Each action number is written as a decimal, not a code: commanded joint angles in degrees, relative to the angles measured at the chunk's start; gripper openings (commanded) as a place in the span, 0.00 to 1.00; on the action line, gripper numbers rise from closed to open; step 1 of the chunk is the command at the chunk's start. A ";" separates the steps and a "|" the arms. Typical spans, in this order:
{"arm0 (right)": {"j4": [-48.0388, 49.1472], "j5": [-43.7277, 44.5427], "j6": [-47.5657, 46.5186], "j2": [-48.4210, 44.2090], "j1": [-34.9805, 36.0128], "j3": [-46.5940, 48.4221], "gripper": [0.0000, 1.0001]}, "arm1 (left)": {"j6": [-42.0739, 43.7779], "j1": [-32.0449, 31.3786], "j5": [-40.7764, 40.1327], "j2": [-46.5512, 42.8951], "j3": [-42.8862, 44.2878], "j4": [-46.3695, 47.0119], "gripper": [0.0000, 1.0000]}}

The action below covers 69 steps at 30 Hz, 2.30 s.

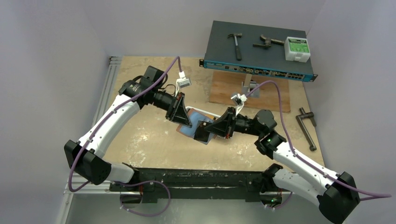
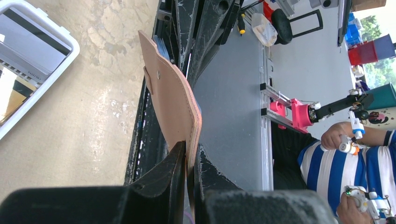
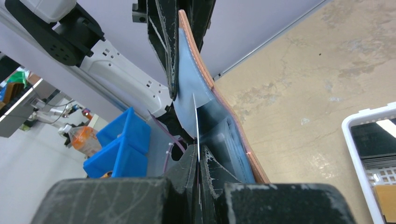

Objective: Put the credit cards into the card holder
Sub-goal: Insert the credit card into the card holder.

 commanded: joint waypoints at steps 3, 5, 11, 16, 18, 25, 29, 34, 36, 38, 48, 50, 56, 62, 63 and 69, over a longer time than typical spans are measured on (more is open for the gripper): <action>3.20 8.35 -1.21 -2.75 -0.15 0.32 0.00 | -1.60 0.15 5.23 -2.49 0.11 1.48 0.00; 4.21 9.94 -0.79 -2.88 -0.18 0.00 0.00 | -2.06 0.19 5.51 -2.56 0.03 1.92 0.00; 10.51 10.80 2.71 -1.18 -0.15 -1.42 0.00 | -3.18 0.14 6.38 -3.14 0.01 4.01 0.00; 16.57 10.56 5.89 0.92 -0.16 -2.51 0.00 | -5.92 0.11 6.54 -3.92 0.02 5.86 0.00; 19.42 9.82 7.40 1.97 -0.16 -2.60 0.00 | -5.95 0.09 6.52 -3.85 -0.06 6.17 0.00; 25.57 5.61 11.19 4.38 -0.16 -2.41 0.00 | -4.52 0.11 4.84 -3.32 0.22 5.32 0.00; 22.99 4.12 9.98 2.90 -0.14 -1.58 0.00 | -0.02 0.13 2.44 -2.78 1.43 2.03 0.00; 19.36 4.22 8.58 0.64 -0.18 -0.88 0.00 | 1.32 0.08 -0.50 -3.24 1.60 1.46 0.00; 19.02 4.61 8.36 0.39 -0.17 -0.57 0.00 | 0.85 0.09 -0.45 -3.38 1.60 1.96 0.00; 18.82 5.68 8.24 0.42 -0.12 -0.18 0.00 | -0.16 0.09 -0.28 -3.59 1.52 2.77 0.00; 17.45 9.39 6.32 1.22 -0.16 2.10 0.00 | -7.91 -1.68 0.73 -6.28 -2.13 10.19 0.00; 17.07 10.03 5.81 0.98 -0.16 2.32 0.00 | -10.11 -2.25 0.81 -6.83 -3.48 12.36 0.00; 18.34 11.35 5.46 0.09 -0.17 2.24 0.00 | -15.62 -2.93 1.93 -7.57 -6.99 18.20 0.00; 20.02 11.81 6.47 0.48 -0.05 1.90 0.00 | -21.44 -3.01 1.49 -8.43 -9.22 25.74 0.00; 20.18 11.77 6.59 0.53 -0.08 1.88 0.00 | -22.15 -3.09 1.29 -8.58 -9.40 26.54 0.00; 20.12 11.46 6.51 1.20 -0.01 1.99 0.00 | -23.29 -3.37 0.56 -8.96 -9.27 27.72 0.06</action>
